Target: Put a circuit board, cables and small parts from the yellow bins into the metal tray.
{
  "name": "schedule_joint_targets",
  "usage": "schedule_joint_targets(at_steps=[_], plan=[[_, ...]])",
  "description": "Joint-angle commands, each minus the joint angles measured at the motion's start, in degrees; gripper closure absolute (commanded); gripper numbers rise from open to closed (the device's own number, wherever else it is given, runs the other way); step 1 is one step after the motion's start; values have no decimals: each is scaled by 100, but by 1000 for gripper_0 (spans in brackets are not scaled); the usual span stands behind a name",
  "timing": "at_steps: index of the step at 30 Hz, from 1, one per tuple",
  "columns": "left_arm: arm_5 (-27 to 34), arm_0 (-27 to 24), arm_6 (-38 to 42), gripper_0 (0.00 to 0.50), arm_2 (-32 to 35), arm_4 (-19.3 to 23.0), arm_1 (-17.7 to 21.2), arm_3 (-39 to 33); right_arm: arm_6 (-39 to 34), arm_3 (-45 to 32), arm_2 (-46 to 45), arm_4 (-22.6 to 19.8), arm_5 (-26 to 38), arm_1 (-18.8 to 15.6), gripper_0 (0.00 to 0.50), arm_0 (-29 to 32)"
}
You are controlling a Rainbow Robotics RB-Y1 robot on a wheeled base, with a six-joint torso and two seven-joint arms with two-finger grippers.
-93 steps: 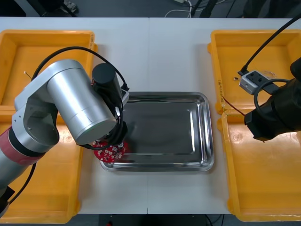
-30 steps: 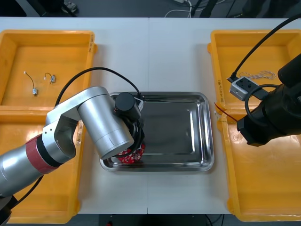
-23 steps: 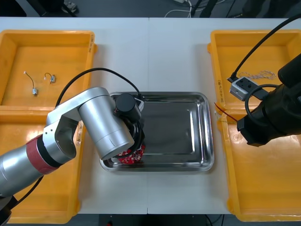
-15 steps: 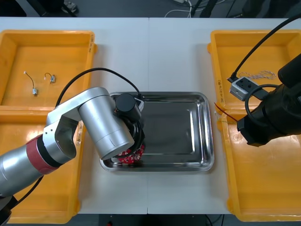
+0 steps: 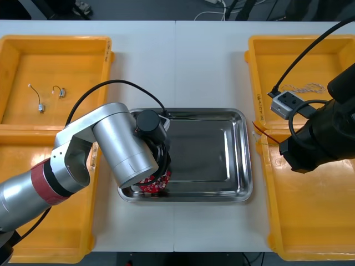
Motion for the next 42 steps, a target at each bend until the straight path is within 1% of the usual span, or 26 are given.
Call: schedule_joint_targets(at_steps=[1, 3, 6, 9, 11, 15, 20, 26, 29, 33, 36, 40, 42], plan=[[-74, -265, 392, 0, -91, -45, -57, -88, 291, -150, 45, -95, 16, 58, 500, -226], [-48, -291, 401, 0, -56, -37, -40, -115, 317, -150, 98, -113, 16, 102, 500, -279], [75, -362, 392, 0, 111, 157, -4, -167, 335, -150, 362, -25, 16, 181, 500, -428], [445, -493, 392, 0, 393, 464, 13, -299, 335, -150, 634, 142, 16, 295, 500, -604], [779, -608, 401, 0, 683, 754, 31, -422, 335, -150, 775, 257, 8, 409, 500, -683], [1227, -731, 392, 0, 1105, 1132, 101, -607, 335, -97, 986, 353, 8, 568, 500, -815], [1675, -836, 375, 0, 1658, 1563, 330, -791, 396, 79, 1443, 494, -10, 849, 500, -1105], [1908, -836, 269, 0, 2388, 2064, 664, -844, 484, 202, 1944, 793, -10, 1148, 500, -1377], [1908, -845, 208, 0, 2713, 2213, 831, -844, 563, 255, 2190, 960, -19, 1288, 500, -1483], [1908, -836, 129, 0, 3021, 2266, 1085, -809, 695, 281, 2454, 1188, -63, 1420, 500, -1562], [1908, -836, 67, 0, 3170, 2292, 1288, -695, 844, 316, 2585, 1259, -159, 1438, 500, -1579], [1908, -836, -91, 0, 3355, 2301, 1481, -449, 1495, 448, 2638, 1302, -230, 1438, 500, -1588], [1908, -836, -355, 0, 3522, 2292, 1569, -220, 1846, 553, 2638, 1320, -230, 1438, 500, -1588]])
